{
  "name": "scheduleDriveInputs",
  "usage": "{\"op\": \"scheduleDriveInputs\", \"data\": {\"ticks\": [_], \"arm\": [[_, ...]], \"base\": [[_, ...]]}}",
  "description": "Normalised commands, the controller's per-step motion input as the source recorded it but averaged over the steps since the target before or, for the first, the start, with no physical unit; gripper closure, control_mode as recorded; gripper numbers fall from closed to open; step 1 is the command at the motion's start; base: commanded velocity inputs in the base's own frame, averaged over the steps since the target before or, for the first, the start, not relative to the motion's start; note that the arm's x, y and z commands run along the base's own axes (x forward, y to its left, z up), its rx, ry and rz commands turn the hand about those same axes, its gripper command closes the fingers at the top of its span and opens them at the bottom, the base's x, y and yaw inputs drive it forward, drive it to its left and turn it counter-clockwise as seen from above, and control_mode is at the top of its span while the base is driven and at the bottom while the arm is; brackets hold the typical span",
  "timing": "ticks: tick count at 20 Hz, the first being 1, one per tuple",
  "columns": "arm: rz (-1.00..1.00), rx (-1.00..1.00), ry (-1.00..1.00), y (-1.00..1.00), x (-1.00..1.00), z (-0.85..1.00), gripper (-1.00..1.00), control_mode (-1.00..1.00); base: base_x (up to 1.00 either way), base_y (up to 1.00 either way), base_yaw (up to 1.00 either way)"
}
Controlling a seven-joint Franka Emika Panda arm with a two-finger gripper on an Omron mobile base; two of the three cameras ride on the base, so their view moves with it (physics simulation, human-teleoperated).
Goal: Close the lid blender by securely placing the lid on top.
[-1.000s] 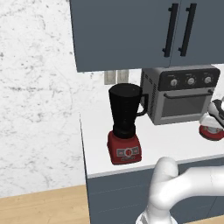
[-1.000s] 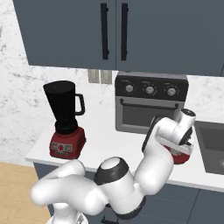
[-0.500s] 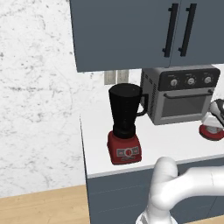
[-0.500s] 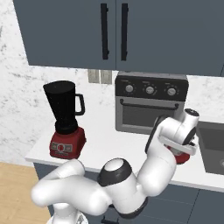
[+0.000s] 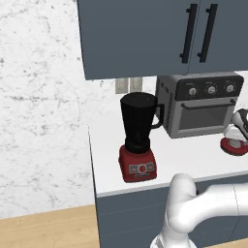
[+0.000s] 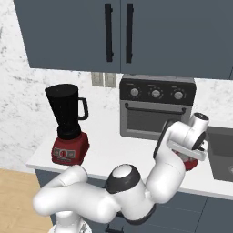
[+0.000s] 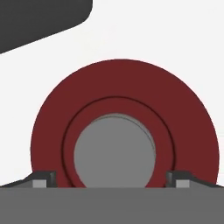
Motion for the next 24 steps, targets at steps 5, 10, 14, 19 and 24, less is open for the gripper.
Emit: {"op": "scheduleDriveInputs", "data": {"ticks": [5, 10, 14, 19, 24], "arm": [[0.00, 0.00, 0.01, -0.01, 0.10, -0.18, -1.00, -1.00], [0.00, 0.00, 0.02, 0.00, 0.16, -0.26, -1.00, -1.00], [0.00, -0.01, 0.03, 0.00, 0.17, -0.31, -1.00, -1.00], [0.00, -0.03, 0.02, 0.03, 0.13, -0.36, -1.00, -1.00], [0.00, -0.05, 0.04, 0.08, 0.06, -0.45, 1.00, -1.00]], "base": [[0.00, 0.00, 0.00], [0.00, 0.00, 0.00], [0.00, 0.00, 0.00], [0.00, 0.00, 0.00], [0.00, 0.00, 0.00]]}}
